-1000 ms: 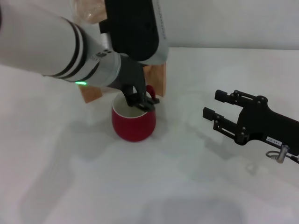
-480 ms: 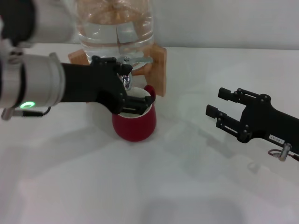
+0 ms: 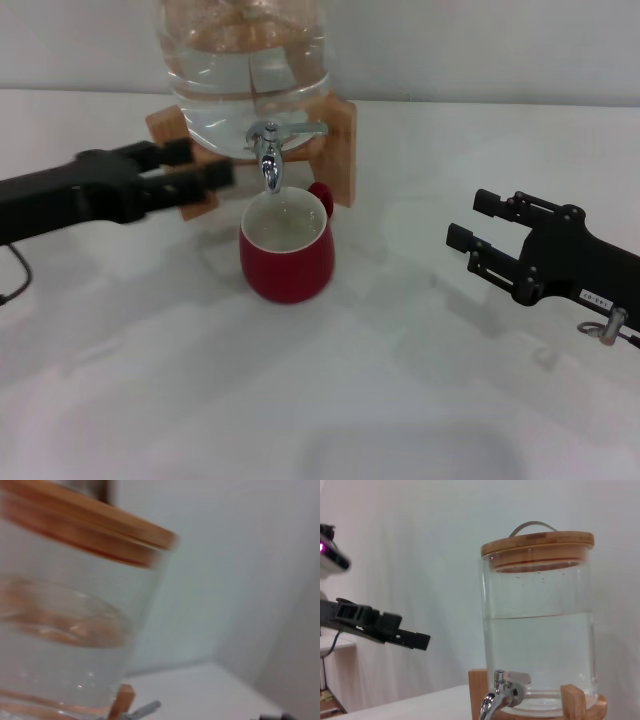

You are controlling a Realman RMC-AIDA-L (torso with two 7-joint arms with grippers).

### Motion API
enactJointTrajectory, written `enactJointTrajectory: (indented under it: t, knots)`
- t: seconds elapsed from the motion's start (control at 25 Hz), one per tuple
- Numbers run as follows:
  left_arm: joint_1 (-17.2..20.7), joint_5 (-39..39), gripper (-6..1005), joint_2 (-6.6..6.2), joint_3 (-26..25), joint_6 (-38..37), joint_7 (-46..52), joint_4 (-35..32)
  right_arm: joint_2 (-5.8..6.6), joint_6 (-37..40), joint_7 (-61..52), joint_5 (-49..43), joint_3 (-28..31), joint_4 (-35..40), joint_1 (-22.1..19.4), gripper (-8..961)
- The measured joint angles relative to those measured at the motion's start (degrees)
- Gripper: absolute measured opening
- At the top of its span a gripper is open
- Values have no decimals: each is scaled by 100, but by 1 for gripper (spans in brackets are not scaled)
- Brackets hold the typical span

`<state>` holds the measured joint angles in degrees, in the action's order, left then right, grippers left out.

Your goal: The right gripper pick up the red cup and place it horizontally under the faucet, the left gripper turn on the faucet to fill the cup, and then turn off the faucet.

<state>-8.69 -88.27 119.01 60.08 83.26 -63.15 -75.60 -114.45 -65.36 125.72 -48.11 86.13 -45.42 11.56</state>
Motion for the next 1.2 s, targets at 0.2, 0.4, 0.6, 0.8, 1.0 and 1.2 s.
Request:
enactJointTrajectory:
  t: [0.2,0.4,0.6,0.8,1.0,1.2]
  knots:
    - [-520,-197,887,-45,-1371,524,-828,2064,-1,24,-367,3,40,28,25,526]
    - [-830,205,887,-99,-1878,382,-1223,2895,-23,158,-953,138,68,148,40,526]
    - [-869,329,887,-60,-1882,318,-1232,2910,-26,368,-1430,295,41,217,28,526]
    - [-849,546,887,-35,-1916,248,-1216,2938,-23,459,-1673,309,45,219,-9,526]
    - [-794,811,887,-10,-1897,103,-1162,2969,-24,193,-1429,212,-2,219,-3,526]
    - [-805,1108,887,-9,-1886,147,-1152,2974,-5,-250,-864,-68,36,197,-7,526]
